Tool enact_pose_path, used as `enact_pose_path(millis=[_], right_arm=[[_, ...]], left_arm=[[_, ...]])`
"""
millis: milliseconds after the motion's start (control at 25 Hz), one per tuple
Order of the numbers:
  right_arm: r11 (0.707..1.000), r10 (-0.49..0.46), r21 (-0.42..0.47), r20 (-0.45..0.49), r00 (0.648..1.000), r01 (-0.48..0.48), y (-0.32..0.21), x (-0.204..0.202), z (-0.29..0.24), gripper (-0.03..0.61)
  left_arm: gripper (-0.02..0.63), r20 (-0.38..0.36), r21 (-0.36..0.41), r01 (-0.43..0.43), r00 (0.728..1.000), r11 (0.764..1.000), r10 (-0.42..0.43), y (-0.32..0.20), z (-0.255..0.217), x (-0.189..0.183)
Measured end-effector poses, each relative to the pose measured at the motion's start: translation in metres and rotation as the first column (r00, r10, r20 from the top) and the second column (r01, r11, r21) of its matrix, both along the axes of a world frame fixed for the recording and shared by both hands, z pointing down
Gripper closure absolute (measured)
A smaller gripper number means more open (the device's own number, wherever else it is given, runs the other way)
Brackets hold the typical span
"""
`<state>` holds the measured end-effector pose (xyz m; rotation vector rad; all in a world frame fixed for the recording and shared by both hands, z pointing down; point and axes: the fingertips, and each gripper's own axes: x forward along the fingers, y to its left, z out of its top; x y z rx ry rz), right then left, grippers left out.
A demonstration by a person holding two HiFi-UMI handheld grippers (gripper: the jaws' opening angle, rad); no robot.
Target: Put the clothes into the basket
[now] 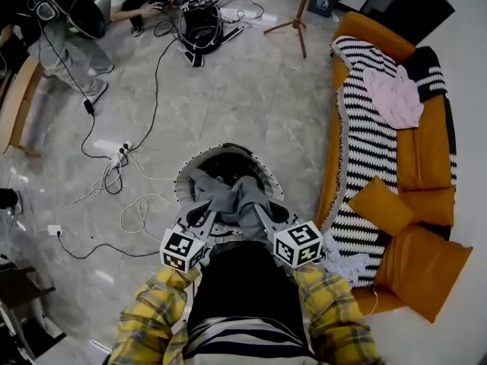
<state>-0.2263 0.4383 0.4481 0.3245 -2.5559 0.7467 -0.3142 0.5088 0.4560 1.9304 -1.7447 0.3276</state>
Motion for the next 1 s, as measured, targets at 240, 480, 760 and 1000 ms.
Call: enact_pose_path(millis=[240, 480, 760, 1000], right_arm=[[0.999, -0.018, -0.041, -0.091, 0.996, 0.015, 0.010, -0.012, 0.054, 0.508], [0.994, -0.069, -0.099, -0.159, 0.985, 0.053, 0.018, -0.015, 0.076, 0.342], [0.995, -0.054, 0.076, -0.204, 0.978, 0.071, 0.015, 0.005, 0.072, 0.543], [1.000, 0.005, 0.021, -0.150, 0.989, -0.002, 0.019, 0.035, 0.067, 0.554]], left_arm=[[0.578, -0.035, -0.167, 0.010, 0.999, 0.986, -0.016, 0.013, 0.066, -0.011], [0.410, -0.109, -0.210, 0.035, 0.992, 0.977, -0.059, 0.024, 0.078, -0.013], [0.547, -0.090, -0.123, 0.074, 0.992, 0.990, -0.085, 0.012, 0.053, -0.014], [0.580, -0.098, -0.093, 0.022, 0.995, 0.995, -0.031, -0.003, 0.041, 0.014]])
